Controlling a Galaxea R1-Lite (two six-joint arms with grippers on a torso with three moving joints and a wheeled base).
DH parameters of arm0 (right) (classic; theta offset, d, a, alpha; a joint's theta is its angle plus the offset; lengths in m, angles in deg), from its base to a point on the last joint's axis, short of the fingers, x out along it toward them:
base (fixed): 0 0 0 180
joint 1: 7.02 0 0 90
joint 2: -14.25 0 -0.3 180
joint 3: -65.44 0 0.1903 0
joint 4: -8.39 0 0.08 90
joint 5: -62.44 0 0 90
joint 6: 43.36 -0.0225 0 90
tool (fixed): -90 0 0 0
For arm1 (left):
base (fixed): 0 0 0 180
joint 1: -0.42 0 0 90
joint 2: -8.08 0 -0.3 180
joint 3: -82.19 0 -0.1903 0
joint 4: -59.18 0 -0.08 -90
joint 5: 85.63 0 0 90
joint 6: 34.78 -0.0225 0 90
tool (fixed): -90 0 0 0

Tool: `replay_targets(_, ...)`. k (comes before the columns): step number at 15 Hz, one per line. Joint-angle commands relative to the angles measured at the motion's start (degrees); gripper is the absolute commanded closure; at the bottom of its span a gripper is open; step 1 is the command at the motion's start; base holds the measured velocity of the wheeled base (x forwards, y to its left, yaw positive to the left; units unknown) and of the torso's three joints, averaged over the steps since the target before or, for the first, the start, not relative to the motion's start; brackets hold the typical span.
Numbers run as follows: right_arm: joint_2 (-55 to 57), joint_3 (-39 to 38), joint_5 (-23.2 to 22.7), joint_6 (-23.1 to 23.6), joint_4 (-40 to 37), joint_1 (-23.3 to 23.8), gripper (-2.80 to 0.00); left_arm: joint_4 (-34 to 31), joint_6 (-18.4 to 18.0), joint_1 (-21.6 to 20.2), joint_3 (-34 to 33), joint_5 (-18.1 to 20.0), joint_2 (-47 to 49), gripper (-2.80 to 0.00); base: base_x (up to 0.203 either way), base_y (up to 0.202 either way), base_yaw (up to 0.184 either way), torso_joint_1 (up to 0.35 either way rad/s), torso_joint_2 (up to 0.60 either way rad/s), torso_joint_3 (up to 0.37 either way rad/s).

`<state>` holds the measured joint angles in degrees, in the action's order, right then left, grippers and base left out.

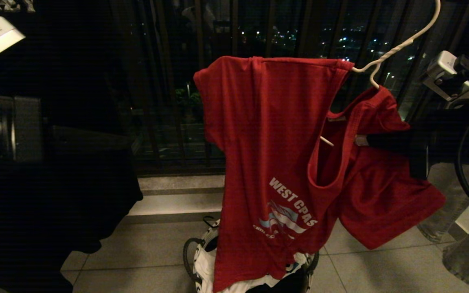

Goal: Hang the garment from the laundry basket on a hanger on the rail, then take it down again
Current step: Hang the clothes rack on the clothesline

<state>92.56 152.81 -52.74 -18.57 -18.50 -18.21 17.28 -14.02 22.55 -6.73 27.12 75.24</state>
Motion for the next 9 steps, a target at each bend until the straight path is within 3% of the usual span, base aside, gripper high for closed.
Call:
replay_targets(1,0.2,0.0,-0.1,0.2,-0.1,0.0,0.00,-2.6,-1.2,-0.1,-0.9,-1.8,-3.0,0.00,0.000,0.000,0.000,0.000,0.00,0.000)
replay_targets(4,-0.3,-0.2,-0.2,0.1,0.2,0.4,0.00,-5.3,-3.7,-0.1,-1.1,-10.4,-3.2,0.00,0.000,0.000,0.000,0.000,0.00,0.000)
replay_targets(6,-0.8,-0.3,-0.2,0.1,0.3,0.5,0.00,-6.1,-4.5,-0.2,-1.2,-11.8,-3.5,0.00,0.000,0.000,0.000,0.000,0.00,0.000)
replay_targets(9,-0.9,-0.1,-0.2,0.2,0.3,0.6,0.00,-6.1,-11.7,-1.7,-2.3,-17.2,-4.2,0.00,0.000,0.000,0.000,0.000,0.00,0.000)
